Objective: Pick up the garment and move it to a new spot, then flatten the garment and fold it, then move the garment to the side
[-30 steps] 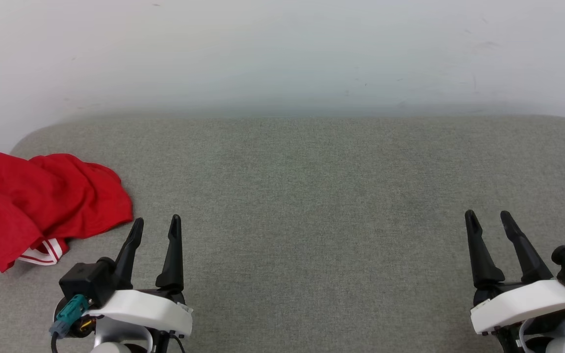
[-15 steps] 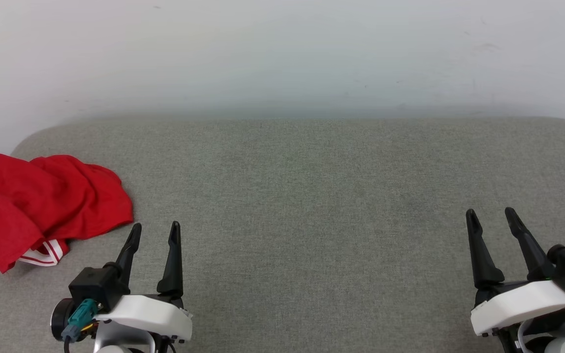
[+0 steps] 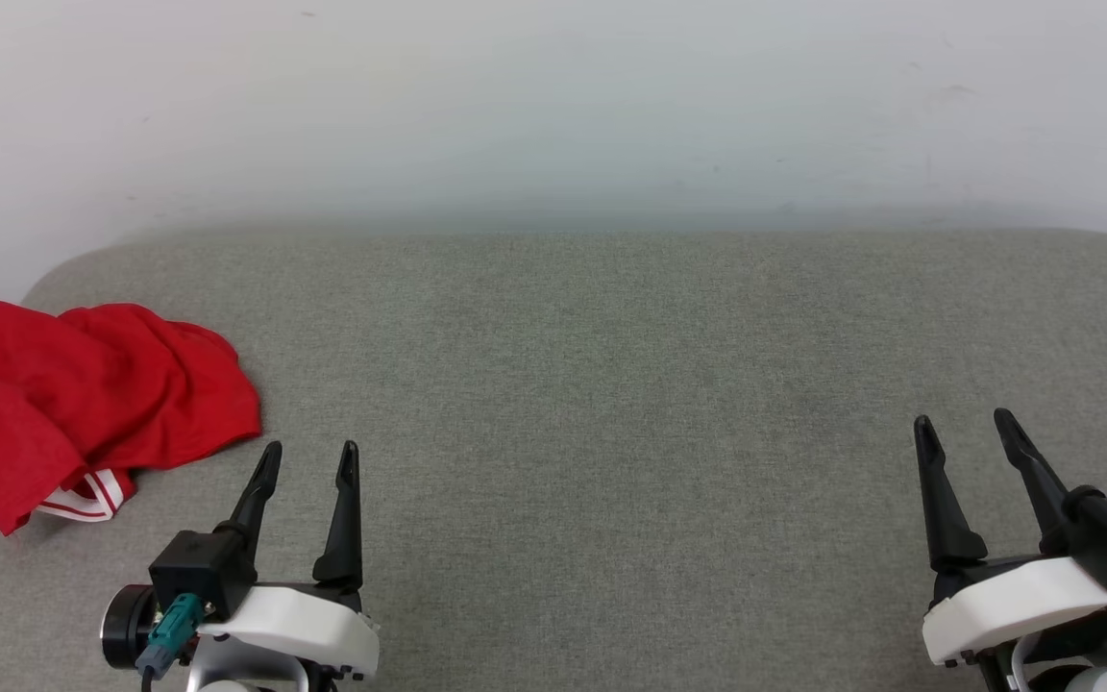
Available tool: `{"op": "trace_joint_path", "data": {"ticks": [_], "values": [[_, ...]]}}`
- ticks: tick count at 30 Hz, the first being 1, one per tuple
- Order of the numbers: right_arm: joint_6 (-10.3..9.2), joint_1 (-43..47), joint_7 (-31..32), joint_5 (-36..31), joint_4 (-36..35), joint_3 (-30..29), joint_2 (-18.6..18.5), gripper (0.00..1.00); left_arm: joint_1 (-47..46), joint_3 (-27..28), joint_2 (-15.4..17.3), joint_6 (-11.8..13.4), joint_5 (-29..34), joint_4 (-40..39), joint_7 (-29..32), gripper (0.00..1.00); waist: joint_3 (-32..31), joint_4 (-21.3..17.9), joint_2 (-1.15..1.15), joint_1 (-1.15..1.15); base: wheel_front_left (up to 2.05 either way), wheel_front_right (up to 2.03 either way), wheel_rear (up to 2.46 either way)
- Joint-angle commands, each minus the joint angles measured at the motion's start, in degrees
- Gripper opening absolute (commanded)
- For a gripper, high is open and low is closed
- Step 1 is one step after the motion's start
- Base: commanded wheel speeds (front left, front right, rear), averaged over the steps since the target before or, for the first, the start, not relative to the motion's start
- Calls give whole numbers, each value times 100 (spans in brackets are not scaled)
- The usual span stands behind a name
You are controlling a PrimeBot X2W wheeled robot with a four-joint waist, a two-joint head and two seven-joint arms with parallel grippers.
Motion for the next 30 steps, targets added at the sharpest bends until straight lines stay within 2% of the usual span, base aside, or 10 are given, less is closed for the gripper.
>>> {"op": "trace_joint_path", "data": {"ticks": [1,11,20,30], "values": [[-4,17,-53,-153,-57,-10,24,100,-13,4,-33,-45,97,2,-65,100,2,9,0,0,0,0,0],[-4,103,-115,-424,-159,55,38,100,-114,55,-90,-154,279,69,-162,100,17,334,0,0,0,0,0],[-4,44,-147,-313,-145,182,37,100,-187,136,-130,-198,243,124,-181,100,56,976,0,0,0,0,0],[-4,-22,-197,-185,-94,360,36,100,-188,280,-167,-237,87,148,-181,100,57,1898,0,0,0,0,0]]}}
